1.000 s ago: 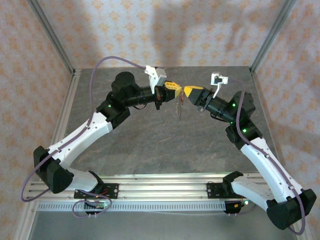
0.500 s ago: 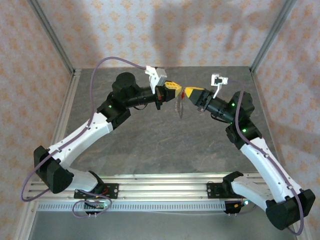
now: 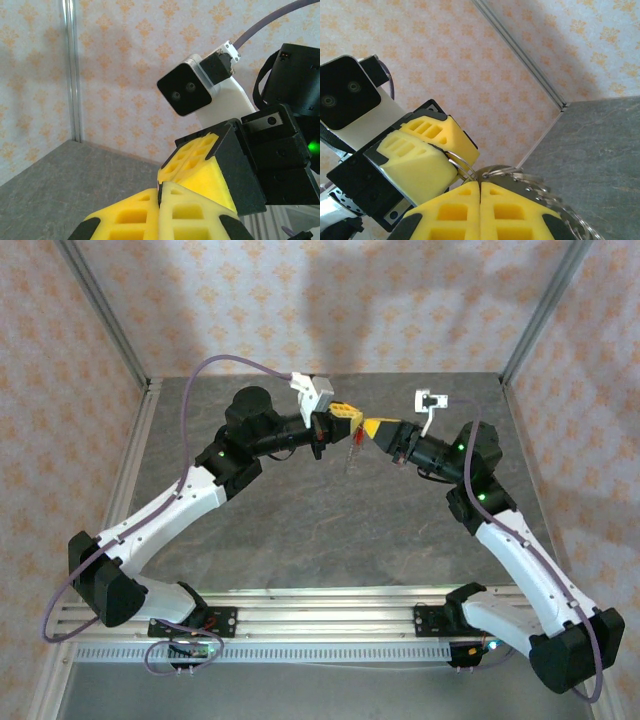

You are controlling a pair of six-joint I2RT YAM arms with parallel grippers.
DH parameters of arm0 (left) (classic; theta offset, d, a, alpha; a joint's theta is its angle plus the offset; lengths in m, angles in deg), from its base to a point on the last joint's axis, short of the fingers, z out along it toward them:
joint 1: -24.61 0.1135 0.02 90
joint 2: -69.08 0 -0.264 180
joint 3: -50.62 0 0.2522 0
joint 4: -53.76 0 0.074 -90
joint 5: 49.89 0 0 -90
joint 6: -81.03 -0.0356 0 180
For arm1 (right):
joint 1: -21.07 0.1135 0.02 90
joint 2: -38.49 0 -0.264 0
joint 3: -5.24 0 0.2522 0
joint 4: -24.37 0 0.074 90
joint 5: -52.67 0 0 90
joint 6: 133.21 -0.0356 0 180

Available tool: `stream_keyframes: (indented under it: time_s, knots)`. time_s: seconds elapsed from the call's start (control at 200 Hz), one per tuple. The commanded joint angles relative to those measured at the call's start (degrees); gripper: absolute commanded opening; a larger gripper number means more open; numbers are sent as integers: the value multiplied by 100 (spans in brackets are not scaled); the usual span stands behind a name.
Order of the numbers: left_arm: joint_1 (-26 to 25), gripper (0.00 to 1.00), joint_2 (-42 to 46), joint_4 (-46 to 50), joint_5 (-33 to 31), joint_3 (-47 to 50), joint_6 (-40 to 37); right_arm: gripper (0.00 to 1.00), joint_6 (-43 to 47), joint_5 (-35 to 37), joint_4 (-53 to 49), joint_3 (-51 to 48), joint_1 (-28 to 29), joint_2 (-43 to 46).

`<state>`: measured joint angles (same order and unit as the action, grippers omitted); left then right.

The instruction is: Put the keys on the keyring

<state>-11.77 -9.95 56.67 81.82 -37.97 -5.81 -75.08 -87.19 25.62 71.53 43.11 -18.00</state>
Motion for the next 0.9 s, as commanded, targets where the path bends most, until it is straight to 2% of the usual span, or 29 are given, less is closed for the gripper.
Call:
stream_keyframes:
  time_s: [0.0,0.21,0.505,0.696,0.711,0.761,0.791,0.831,0.896]
  knots:
    - [-71,0,115,-593,32,-15,105,0,-82,-169,233,-107,46,-21]
    - [-73,0,133,-909,-200,144,361,0,74,109,-8,-162,34,125]
    - [-75,0,193,-1773,-880,558,980,0,-2,280,-3,-291,-25,312]
    - [-80,0,160,-1973,-963,610,1193,0,-89,374,45,-358,-25,281]
    - [-84,0,150,-1980,-963,607,1203,2,-102,376,46,-351,-23,271]
    - [-80,0,133,-2016,-963,604,1252,22,-117,416,40,-347,-33,266]
    - [-80,0,118,-2051,-963,604,1278,28,-105,469,-5,-329,-56,289]
    - [-80,0,98,-2086,-963,606,1322,33,-91,555,-41,-323,-120,357]
    - [-80,0,71,-2153,-963,619,1380,34,-117,624,-62,-286,-283,489]
